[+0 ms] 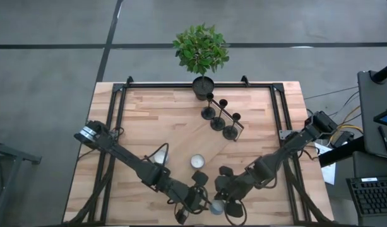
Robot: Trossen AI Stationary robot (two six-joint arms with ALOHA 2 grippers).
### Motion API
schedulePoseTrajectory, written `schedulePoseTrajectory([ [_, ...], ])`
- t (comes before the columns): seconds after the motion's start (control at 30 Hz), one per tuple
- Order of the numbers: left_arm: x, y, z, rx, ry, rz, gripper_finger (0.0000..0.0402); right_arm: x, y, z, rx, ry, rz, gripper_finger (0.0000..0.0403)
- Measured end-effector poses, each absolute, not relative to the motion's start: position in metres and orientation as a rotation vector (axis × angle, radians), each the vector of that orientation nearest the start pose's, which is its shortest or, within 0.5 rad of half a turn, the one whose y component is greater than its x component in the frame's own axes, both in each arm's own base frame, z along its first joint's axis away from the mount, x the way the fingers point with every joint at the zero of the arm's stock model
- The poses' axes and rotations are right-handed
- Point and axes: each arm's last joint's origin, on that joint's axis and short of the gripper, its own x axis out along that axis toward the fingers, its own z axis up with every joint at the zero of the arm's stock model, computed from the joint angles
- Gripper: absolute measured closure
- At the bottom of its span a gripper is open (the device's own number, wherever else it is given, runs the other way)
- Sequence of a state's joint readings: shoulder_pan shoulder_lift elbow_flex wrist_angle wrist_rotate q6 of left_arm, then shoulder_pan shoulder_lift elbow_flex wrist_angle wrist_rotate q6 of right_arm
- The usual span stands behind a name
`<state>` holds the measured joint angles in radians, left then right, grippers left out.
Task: Pick & Place candle stick holders
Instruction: Put the blue scented candle on the shelf
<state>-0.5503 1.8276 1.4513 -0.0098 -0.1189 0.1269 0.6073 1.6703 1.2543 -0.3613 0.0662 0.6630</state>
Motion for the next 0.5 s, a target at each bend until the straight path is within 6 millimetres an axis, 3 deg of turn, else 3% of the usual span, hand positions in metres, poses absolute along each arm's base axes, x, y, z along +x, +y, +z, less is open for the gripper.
schedulePoseTrajectory([
  [0.5,0.375,-0.215,0.28,0.269,0.349,-0.478,0.0307,0.31,0.195,0.263,0.38,0.855,0.267,0.0394],
])
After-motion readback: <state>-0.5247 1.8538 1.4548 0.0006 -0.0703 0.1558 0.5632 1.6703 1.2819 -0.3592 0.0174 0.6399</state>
